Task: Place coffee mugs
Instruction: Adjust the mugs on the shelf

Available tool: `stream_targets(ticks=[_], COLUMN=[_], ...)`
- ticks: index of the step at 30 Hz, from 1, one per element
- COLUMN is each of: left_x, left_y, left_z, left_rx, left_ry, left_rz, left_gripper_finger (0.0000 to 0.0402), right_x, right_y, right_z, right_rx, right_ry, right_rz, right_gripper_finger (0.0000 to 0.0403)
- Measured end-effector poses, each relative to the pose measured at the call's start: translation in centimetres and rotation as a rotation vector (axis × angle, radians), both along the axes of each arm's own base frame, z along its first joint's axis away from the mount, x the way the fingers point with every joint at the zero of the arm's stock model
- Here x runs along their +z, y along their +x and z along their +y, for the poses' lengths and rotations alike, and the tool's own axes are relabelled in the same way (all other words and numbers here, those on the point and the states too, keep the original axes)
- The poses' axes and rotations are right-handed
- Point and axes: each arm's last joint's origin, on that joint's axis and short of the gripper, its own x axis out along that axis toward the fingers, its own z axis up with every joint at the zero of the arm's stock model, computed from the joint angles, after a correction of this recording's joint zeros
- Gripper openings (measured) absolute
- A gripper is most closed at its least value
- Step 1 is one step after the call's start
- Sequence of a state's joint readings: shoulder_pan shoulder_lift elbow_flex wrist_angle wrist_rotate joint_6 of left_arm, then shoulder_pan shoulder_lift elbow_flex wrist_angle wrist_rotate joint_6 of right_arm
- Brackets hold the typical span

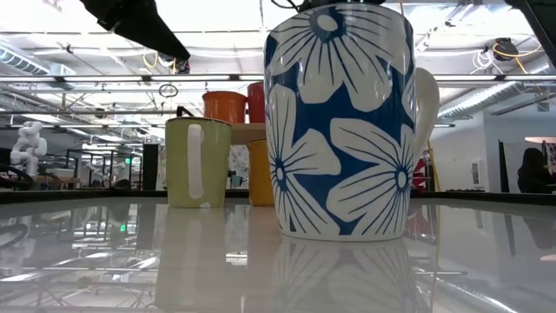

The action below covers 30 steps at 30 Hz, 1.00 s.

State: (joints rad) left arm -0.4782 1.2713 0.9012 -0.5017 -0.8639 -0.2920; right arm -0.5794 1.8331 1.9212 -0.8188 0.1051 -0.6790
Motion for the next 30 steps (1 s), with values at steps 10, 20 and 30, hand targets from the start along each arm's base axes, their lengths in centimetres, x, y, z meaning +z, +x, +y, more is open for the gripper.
stream_targets(ticks=[10, 20, 30], left_x=[0.03, 0.03, 0.03], left_y=[0.04, 0.04, 0.04], left_z=[-0.02, -0.02, -0.02], left_rx=[-0.006, -0.007, -0.011], left_ry=[0.005, 0.005, 0.01], left_rz=[0.0, 0.001, 0.005], left_gripper_finger=[0.0262, 0.0262, 0.0262], right_x=[-0.49, -0.59, -0.85], right_y=[-0.26, -0.39, -0.47], right_z=[-0.72, -0.64, -0.45], right_rx=[0.008, 0.01, 0.046], right_ry=[0.053, 0.063, 0.059], right_rz=[-0.011, 0.005, 0.048], right_gripper_finger=[0.0126, 0.0029, 0.0006])
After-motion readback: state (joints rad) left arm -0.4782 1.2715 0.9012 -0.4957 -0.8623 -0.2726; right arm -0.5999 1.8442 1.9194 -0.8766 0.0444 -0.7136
